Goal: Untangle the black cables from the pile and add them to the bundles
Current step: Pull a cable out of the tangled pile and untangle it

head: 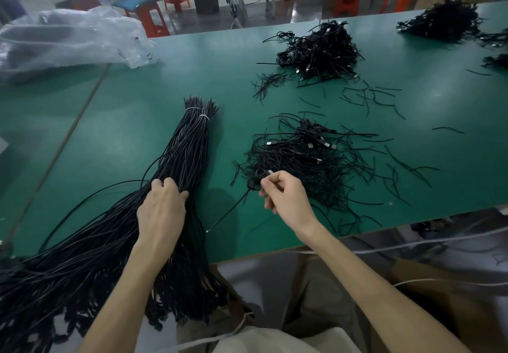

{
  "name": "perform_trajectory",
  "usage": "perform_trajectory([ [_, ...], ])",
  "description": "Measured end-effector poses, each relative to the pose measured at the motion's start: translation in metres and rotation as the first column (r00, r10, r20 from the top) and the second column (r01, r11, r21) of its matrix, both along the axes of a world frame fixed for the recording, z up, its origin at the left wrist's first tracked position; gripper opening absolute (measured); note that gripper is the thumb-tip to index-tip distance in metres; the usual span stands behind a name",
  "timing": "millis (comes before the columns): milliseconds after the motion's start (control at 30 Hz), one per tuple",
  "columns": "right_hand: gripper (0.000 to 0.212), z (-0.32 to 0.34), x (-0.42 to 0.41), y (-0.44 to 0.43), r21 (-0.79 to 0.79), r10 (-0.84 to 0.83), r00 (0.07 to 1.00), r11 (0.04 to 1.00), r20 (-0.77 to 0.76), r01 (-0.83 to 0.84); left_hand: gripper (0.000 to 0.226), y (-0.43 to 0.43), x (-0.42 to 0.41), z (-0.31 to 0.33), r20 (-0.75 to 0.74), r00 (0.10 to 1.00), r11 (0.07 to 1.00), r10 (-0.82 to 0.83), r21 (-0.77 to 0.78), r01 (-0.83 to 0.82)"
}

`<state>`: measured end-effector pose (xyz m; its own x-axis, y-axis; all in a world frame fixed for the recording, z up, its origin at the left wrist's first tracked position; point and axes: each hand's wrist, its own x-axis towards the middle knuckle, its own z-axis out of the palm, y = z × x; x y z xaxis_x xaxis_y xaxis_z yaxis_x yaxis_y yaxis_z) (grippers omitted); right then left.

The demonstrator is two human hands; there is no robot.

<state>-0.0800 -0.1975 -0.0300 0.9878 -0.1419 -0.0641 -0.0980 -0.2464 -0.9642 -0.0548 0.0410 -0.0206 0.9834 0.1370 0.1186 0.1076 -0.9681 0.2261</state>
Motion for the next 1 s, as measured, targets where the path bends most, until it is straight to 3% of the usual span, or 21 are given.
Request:
perform_trajectory([
  [233, 0.012, 0.029, 0.059, -0.045, 0.174, -0.249, 0.968, 0.952, -0.04, 0.252, 0.017, 0.004, -0.002, 0.013, 0.094, 0.996, 1.0, 0.006, -0.021, -0.004],
  [400, 0.015, 0.026, 0.103, -0.082, 0.16, -0.407, 0.9, 0.888, -0.159, 0.43, 0.016, 0.001, -0.004, 0.022, 0.159, 0.987, 0.998, 0.008, -0.065, 0.003],
  [567, 0.018, 0.017, 0.104, -0.09, 0.119, -0.379, 0.911, 0.909, -0.163, 0.399, 0.019, -0.003, -0.002, 0.021, 0.144, 0.99, 0.98, 0.011, -0.196, 0.018],
  [667, 0.025, 0.019, 0.087, -0.071, -0.124, -0.249, 0.968, 0.961, -0.003, 0.247, 0.015, -0.017, -0.003, 0.019, 0.097, 0.991, 0.916, -0.097, -0.381, 0.127],
  [733, 0.039, 0.025, 0.07, -0.048, -0.301, -0.019, 0.994, 0.952, 0.111, 0.052, 0.012, -0.032, -0.005, 0.02, 0.08, 0.971, 0.837, -0.225, -0.495, 0.235],
  [800, 0.055, 0.027, 0.05, -0.021, -0.449, 0.288, 0.943, 0.874, 0.17, -0.186, 0.012, -0.046, -0.006, 0.025, 0.12, 0.934, 0.774, -0.335, -0.531, 0.346],
  [867, 0.061, 0.026, 0.034, 0.006, -0.541, 0.524, 0.827, 0.764, 0.203, -0.351, 0.02, -0.053, -0.005, 0.029, 0.169, 0.896, 0.712, -0.411, -0.554, 0.431],
  [933, 0.052, 0.022, 0.027, 0.021, -0.528, 0.578, 0.783, 0.75, 0.23, -0.399, 0.023, -0.049, -0.001, 0.031, 0.153, 0.863, 0.654, -0.481, -0.593, 0.469],
  [1000, 0.043, 0.022, 0.029, 0.021, -0.558, 0.564, 0.801, 0.737, 0.2, -0.38, 0.025, -0.039, 0.004, 0.031, 0.086, 0.842, 0.582, -0.532, -0.686, 0.438],
])
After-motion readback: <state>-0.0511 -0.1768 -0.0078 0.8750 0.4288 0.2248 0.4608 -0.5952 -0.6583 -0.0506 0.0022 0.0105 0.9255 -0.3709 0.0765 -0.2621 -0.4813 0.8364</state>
